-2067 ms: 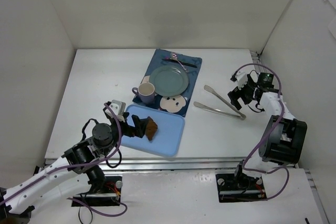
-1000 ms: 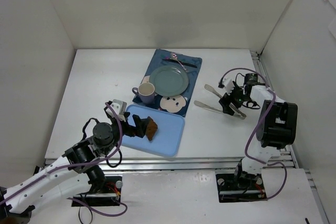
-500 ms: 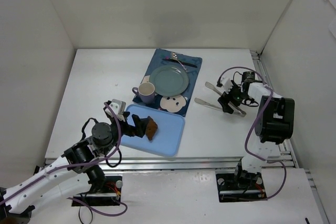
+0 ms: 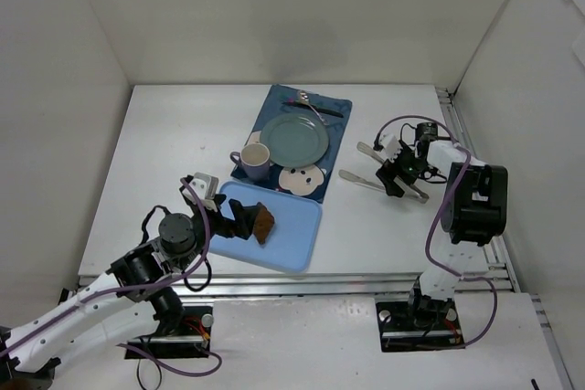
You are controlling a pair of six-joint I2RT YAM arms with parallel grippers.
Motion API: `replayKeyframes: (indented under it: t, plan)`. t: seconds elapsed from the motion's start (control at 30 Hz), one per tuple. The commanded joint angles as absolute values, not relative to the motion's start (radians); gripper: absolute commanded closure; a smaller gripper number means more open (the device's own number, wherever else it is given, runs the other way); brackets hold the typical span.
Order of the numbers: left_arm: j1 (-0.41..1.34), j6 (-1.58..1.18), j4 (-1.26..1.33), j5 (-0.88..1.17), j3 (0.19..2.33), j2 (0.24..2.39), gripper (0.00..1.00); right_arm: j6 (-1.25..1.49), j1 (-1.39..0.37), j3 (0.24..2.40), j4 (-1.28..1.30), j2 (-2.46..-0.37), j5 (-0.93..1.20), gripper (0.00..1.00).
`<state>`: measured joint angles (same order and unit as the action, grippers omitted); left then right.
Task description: Place the bread
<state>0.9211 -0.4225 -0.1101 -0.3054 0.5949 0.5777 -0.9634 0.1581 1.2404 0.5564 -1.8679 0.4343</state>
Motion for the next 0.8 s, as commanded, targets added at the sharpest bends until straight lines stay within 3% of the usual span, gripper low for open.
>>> replayKeyframes:
  t: [0.0, 0.13, 0.23, 0.37, 0.77]
  plan:
    - [0.92, -0.414, -0.071, -0.301, 0.649, 0.586, 0.01, -0.951, 0.146, 1.284, 0.565, -1.879, 0.405, 0.02]
    - [0.92, -0.413, -0.071, -0.302, 0.649, 0.584, 0.01, -0.953, 0.147, 1.284, 0.568, -1.879, 0.413, 0.06]
    - [0.92, -0.413, -0.071, -0.304, 0.649, 0.581, 0.01, -0.943, 0.147, 1.292, 0.568, -1.896, 0.42, 0.24]
    - [0.92, -0.416, -0.071, -0.301, 0.649, 0.58, 0.01, -0.939, 0.146, 1.293, 0.569, -1.896, 0.431, 0.38]
    - [0.92, -0.414, -0.057, -0.279, 0.65, 0.609, 0.01, -0.827, 0.117, 1.344, 0.569, -1.741, 0.474, 0.42]
